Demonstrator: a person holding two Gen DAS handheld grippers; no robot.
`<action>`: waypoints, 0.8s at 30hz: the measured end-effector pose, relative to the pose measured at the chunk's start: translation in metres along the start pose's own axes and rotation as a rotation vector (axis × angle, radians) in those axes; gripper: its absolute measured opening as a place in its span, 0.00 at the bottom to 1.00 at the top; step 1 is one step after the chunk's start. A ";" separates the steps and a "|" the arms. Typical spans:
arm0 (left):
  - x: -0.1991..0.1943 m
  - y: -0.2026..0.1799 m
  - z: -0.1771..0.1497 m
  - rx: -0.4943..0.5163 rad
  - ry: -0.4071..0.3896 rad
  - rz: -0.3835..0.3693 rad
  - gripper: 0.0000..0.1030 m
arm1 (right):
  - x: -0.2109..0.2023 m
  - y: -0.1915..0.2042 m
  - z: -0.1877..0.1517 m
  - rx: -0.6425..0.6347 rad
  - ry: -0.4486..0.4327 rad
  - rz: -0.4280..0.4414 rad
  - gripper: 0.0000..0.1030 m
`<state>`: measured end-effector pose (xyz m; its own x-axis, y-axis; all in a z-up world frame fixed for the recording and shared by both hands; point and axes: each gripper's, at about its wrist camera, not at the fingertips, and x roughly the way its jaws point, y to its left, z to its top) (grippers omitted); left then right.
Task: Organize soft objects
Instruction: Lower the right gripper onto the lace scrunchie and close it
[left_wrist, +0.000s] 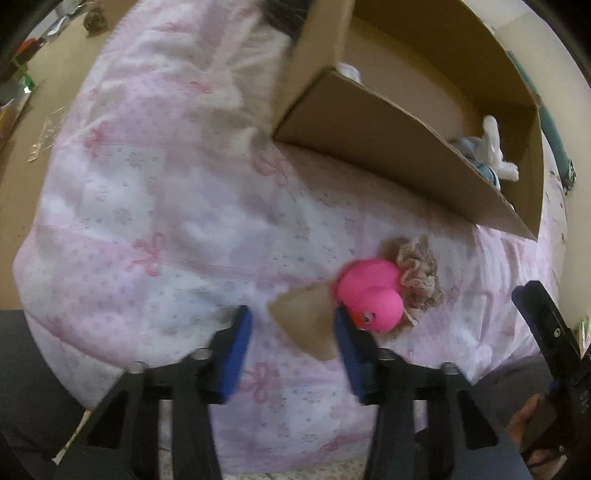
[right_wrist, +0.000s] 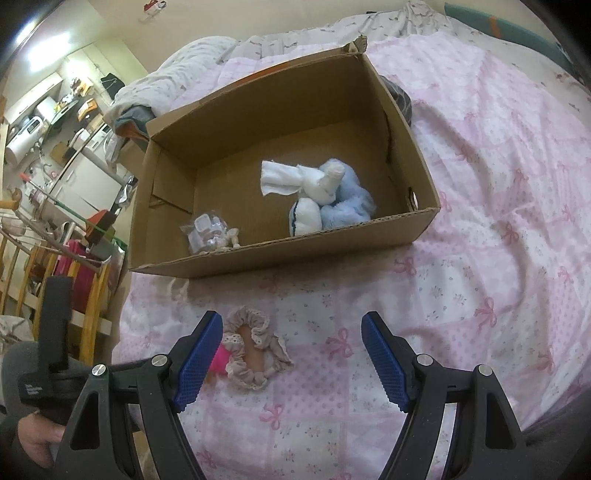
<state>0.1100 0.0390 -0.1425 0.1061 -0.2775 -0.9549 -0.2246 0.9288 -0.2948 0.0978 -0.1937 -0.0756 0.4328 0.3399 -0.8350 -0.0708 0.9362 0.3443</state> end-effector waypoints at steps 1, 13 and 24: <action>0.002 -0.002 0.000 0.006 0.008 -0.013 0.35 | 0.000 0.000 0.000 -0.001 0.000 -0.001 0.80; -0.018 -0.012 -0.007 0.043 -0.055 0.002 0.07 | 0.006 -0.002 0.000 0.003 0.020 -0.003 0.80; -0.062 -0.010 -0.004 0.058 -0.250 0.056 0.07 | 0.062 0.032 -0.026 -0.158 0.273 0.028 0.80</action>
<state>0.1022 0.0458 -0.0809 0.3326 -0.1622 -0.9290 -0.1818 0.9556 -0.2319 0.0990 -0.1404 -0.1270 0.1730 0.3573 -0.9178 -0.2274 0.9212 0.3157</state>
